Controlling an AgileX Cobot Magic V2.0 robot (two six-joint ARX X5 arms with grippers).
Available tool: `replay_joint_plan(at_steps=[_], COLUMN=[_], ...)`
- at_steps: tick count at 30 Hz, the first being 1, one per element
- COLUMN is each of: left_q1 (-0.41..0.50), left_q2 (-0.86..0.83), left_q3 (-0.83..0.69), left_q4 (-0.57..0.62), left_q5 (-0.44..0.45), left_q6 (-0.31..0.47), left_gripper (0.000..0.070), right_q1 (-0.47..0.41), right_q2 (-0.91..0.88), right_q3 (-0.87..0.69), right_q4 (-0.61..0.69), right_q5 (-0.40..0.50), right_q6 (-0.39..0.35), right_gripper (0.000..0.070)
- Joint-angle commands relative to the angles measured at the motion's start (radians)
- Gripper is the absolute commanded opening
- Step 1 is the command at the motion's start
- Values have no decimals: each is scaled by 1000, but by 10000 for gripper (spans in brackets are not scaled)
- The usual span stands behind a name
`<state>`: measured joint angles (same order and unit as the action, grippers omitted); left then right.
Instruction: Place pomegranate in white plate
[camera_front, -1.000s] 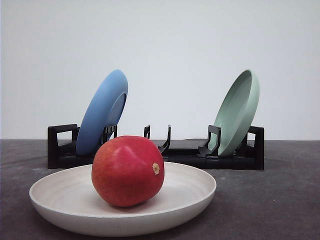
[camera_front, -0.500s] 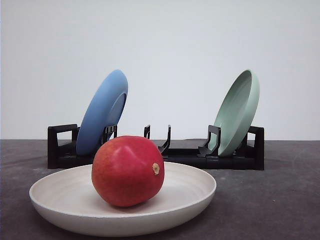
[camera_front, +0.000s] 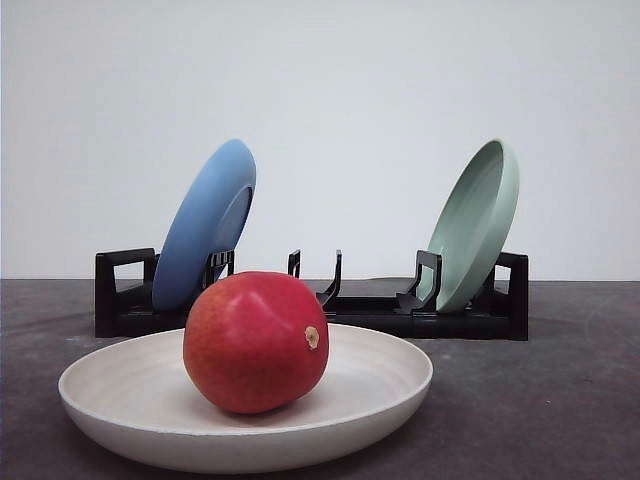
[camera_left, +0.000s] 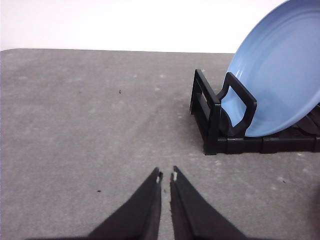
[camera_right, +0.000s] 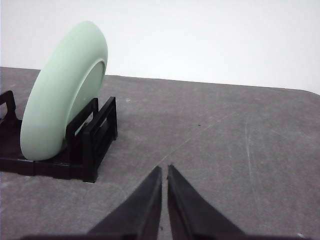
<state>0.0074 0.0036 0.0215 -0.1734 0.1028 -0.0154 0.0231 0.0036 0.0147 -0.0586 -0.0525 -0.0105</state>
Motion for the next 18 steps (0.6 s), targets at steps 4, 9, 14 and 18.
replay_joint_plan(at_steps=[4,9,14,18], left_q1=[1,0,0,1], left_q2=[-1,-1,-1,-1], left_q3=[-10,-10,-10,-10], left_q4=[13,13,13,13], left_q5=[-2,-2,-2,-2], left_q6=[7,7,7,7], left_gripper=[12,12,12,12], right_q1=[-2,-2,-2,-2], right_q2=[0,0,0,0], right_q3=[-4,-5,-5,-5], right_q4=[14,14,14,14], right_q5=[1,1,1,1], right_q6=[10,10,10,10], right_gripper=[16,16,16,16])
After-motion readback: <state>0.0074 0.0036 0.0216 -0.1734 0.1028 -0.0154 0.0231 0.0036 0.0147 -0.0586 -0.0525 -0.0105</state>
